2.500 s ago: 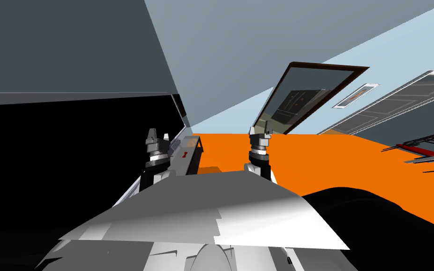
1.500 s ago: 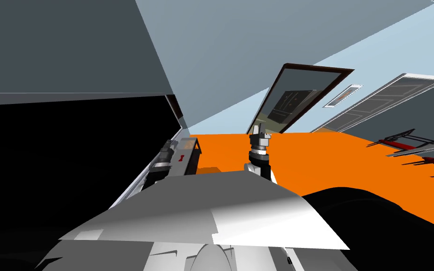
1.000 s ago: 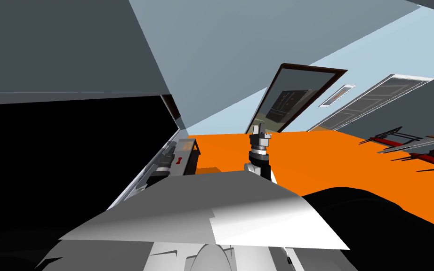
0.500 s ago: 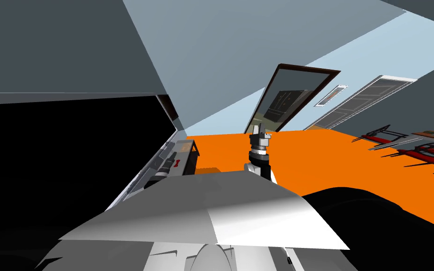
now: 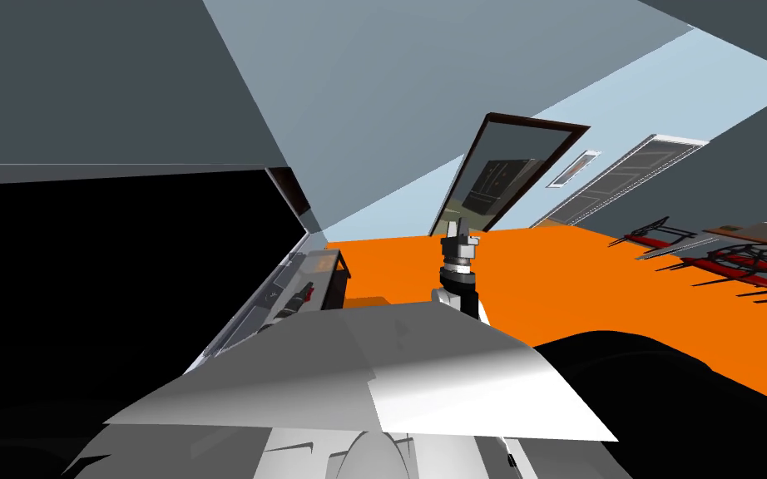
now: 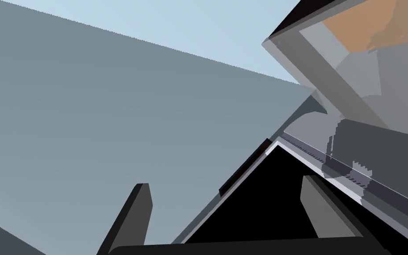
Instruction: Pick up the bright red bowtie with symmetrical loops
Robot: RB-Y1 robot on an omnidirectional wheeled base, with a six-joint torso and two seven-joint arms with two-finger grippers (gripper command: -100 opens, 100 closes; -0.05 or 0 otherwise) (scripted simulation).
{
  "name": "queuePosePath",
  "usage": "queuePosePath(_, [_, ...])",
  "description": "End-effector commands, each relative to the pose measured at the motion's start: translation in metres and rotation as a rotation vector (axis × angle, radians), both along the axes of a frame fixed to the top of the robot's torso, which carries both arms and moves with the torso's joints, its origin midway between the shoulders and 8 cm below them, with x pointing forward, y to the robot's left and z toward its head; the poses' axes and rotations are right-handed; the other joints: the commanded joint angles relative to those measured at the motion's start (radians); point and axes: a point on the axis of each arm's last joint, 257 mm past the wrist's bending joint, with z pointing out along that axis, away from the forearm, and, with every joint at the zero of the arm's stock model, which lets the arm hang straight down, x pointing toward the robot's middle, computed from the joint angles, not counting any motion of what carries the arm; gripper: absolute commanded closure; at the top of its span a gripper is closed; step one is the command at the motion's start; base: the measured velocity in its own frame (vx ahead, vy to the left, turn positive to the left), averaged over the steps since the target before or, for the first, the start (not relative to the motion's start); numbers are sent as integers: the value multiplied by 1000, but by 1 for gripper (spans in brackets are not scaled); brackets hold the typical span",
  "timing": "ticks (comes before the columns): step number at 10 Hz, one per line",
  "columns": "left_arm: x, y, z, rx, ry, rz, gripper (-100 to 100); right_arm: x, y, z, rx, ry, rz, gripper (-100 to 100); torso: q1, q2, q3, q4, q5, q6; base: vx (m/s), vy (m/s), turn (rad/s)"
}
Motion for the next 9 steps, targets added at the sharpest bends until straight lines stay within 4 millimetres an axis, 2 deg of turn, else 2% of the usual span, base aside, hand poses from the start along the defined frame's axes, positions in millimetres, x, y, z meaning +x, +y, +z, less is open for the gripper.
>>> queuePosePath(1, [-11,11,-19,24,51,2,-100,0,0,0,0,0,0,0,0,0,0,0,0,0,52,9,-44])
queuePosePath(4, [-43,25,-59,104,167,-36,-100,0,0,0,0,0,0,0,0,1,0,0,0,0,57,-2,-70])
queuePosePath(9, [-94,51,-109,173,324,-60,-100,0,0,0,0,0,0,0,0,0,0,0,0,0,64,10,-60])
